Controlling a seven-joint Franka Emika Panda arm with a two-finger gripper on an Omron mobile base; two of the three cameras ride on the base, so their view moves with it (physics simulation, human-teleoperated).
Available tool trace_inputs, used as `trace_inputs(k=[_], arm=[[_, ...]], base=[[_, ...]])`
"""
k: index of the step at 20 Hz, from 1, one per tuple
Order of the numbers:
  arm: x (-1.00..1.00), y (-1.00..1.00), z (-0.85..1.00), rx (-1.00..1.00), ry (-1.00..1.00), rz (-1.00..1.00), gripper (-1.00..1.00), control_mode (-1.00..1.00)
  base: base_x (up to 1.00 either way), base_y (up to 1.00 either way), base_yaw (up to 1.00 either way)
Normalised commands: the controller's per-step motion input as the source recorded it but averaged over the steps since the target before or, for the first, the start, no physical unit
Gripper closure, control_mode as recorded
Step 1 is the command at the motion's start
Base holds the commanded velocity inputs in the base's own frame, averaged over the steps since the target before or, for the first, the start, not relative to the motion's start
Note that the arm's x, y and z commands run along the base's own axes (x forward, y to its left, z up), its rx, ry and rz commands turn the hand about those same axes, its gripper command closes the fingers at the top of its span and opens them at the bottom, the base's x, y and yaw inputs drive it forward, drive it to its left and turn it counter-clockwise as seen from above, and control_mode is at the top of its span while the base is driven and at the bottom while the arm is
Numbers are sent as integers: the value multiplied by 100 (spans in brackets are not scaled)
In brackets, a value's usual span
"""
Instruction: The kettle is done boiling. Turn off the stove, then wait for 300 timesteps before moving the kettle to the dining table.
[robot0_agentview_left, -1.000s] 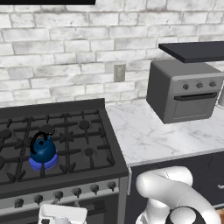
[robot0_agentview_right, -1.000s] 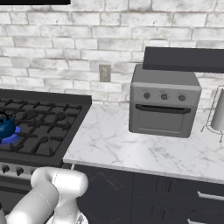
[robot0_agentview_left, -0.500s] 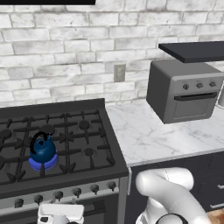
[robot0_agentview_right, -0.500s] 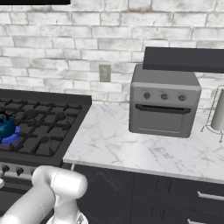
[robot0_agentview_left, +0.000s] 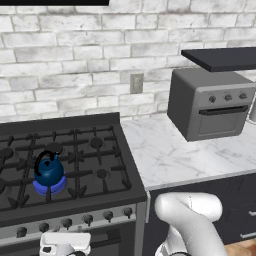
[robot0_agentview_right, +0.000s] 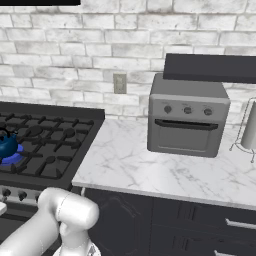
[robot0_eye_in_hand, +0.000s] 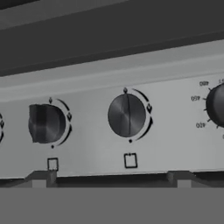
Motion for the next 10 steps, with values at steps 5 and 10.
trace_inputs(k=[5,10], arm=[[8,11,-31,-1,0,0,-100,-100],[12,4,-25,-1,0,0,-100,-100]], base=[[0,0,0],[0,0,0]])
